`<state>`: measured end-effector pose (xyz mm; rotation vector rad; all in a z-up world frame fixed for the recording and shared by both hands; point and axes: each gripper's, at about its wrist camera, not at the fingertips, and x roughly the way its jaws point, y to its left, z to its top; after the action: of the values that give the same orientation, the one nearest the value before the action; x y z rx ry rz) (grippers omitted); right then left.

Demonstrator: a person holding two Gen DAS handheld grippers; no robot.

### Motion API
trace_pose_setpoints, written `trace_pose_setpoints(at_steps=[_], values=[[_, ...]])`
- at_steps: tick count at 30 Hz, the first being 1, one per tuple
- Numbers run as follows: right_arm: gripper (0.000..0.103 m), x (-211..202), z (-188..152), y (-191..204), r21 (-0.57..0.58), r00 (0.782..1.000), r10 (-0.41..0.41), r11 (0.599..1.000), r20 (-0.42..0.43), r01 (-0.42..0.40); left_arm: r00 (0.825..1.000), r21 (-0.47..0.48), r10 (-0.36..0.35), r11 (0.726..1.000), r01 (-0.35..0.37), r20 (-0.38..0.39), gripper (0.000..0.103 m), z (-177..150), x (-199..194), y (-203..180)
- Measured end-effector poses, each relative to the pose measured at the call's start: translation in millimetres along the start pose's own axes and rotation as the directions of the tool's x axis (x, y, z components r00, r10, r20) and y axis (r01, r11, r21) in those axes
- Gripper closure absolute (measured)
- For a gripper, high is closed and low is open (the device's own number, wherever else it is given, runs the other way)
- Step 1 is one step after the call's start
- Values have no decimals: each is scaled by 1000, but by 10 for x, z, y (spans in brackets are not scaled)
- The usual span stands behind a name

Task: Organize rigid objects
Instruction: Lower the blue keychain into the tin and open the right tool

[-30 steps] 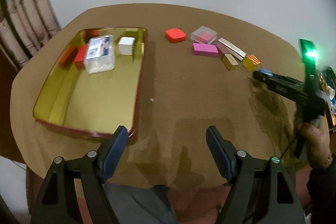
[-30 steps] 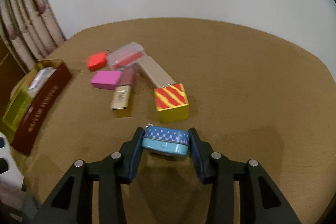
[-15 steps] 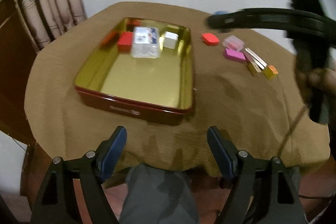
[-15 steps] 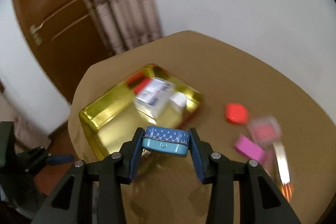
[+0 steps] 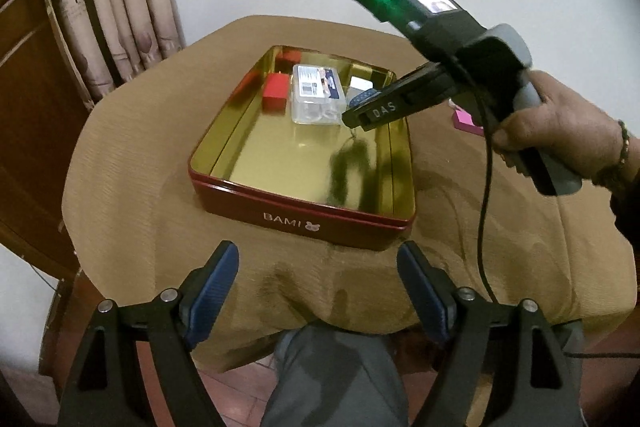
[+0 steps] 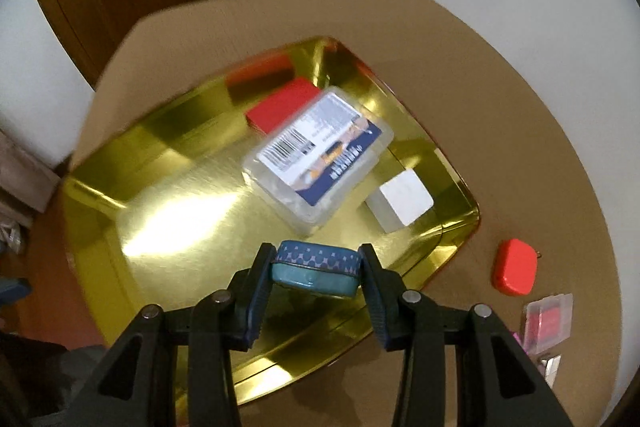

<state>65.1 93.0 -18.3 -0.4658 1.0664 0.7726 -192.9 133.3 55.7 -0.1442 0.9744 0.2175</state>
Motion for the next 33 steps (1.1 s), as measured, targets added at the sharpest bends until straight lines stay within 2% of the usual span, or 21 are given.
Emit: trace_pose_setpoints(at_steps=[2,4,6,9,12,14,16,17,18,21,23,25,28,33], values=[[60,74,44,-31,15,999,-16,1000,-31,17,1000,-5,-2,1000,2,-11,25,-4,35,13],[60,103,149,-85,22,999,-51,998,-13,51,1000,-7,-10,1000,10,-19,25,-11,56,28],[59,63,188,-134,46,999,-50,998,6,50,1000,-4,-9,1000,8,-21,25,-15,67,29],[56,-78,173,-186,80,997,-36,996,74,30,1000,3,-5,1000,5,-17,25,-30,60,7],[55,-285,101,-298,127,985,12,991,169,-34,1000,12,-3,1000,3,-15,25,-45,53,-21],[55,-524,-82,-432,185,966,19,980,259,-69,1000,18,4,1000,-4,-11,25,-52,52,-38],[55,-778,-292,-556,237,939,-22,969,344,-65,1000,26,6,1000,-6,-9,25,-64,51,-60],[55,-915,-450,-604,267,921,-69,963,383,-39,1000,28,2,1000,-2,-8,25,-68,49,-68],[55,-993,-536,-645,285,912,-101,958,397,-18,1000,32,1,999,-1,-8,25,-73,49,-82],[55,-1251,-1030,-804,381,865,-251,921,434,76,1000,51,3,999,-2,-12,25,-90,49,-147],[54,-1313,-1364,-960,440,842,-353,884,409,157,1000,69,-2,998,3,-18,25,-105,50,-223],[54,-1340,-1683,-1068,490,826,-421,846,375,209,1000,95,-7,995,9,-20,25,-109,41,-312],[53,-1195,-2121,-1323,565,820,-500,776,279,281,1000,135,-17,991,17,-1,25,-75,11,-494],[53,-1041,-2765,-1638,645,820,-547,690,168,328,998,212,-65,975,60,20,24,68,37,-900]])
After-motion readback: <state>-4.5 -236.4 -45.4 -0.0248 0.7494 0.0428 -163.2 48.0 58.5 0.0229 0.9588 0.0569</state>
